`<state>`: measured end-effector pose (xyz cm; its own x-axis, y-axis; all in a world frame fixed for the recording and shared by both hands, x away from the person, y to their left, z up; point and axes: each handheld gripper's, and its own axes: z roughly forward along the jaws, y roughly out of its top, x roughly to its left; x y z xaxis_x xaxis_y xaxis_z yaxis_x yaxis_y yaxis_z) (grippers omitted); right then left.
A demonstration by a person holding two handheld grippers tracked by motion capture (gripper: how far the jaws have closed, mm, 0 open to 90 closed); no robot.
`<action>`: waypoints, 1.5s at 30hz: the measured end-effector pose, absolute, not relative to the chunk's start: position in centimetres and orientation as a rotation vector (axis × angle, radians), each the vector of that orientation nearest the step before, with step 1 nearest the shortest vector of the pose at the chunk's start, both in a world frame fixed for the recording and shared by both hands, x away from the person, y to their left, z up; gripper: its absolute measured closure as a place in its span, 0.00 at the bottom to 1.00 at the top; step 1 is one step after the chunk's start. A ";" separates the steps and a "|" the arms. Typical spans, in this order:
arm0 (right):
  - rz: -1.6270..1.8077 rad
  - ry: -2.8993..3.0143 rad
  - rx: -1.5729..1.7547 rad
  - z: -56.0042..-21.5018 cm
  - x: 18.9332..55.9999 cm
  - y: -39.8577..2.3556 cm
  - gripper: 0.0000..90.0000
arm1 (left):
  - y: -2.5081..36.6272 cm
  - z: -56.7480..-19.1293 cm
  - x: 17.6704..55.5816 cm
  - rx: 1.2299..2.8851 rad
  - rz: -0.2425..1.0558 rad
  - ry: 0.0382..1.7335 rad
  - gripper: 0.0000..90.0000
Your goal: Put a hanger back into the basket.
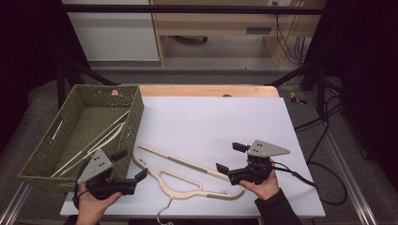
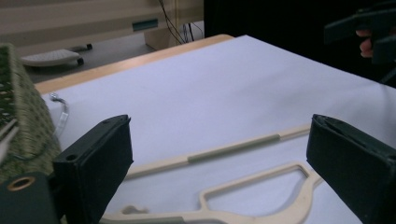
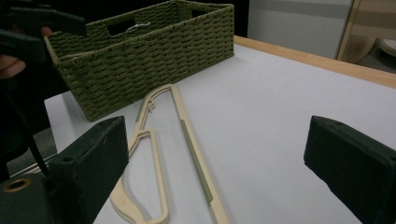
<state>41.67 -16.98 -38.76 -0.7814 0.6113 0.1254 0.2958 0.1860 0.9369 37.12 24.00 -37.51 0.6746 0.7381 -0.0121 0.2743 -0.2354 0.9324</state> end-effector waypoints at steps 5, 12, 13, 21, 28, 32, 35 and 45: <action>1.615 2.190 0.860 -39.0 41.6 -16.8 0.08 | 22.5 -39.1 36.4 1.840 0.495 0.809 0.08; 1.599 2.208 0.860 -39.5 41.6 -16.2 0.10 | 21.0 -41.8 36.1 1.907 0.448 0.851 0.09; 1.593 2.211 0.859 -39.7 41.6 -16.1 0.10 | 21.0 -42.0 36.1 1.905 0.438 0.859 0.10; 1.602 2.241 0.859 -40.5 41.5 -15.3 0.14 | 20.6 -43.2 35.7 1.941 0.411 0.901 0.16; 1.578 2.275 0.859 -40.9 41.4 -14.9 0.17 | 19.5 -44.6 35.5 2.000 0.342 0.910 0.31; 1.570 2.290 0.856 -41.2 41.4 -14.6 0.19 | 19.0 -45.3 35.3 2.034 0.295 0.928 0.41; 1.566 2.308 0.851 -41.3 41.3 -14.4 0.19 | 18.7 -45.6 35.1 2.049 0.280 0.942 0.48; 1.541 2.342 0.819 -41.7 41.1 -13.5 0.21 | 17.3 -46.7 34.6 2.118 0.226 0.993 0.65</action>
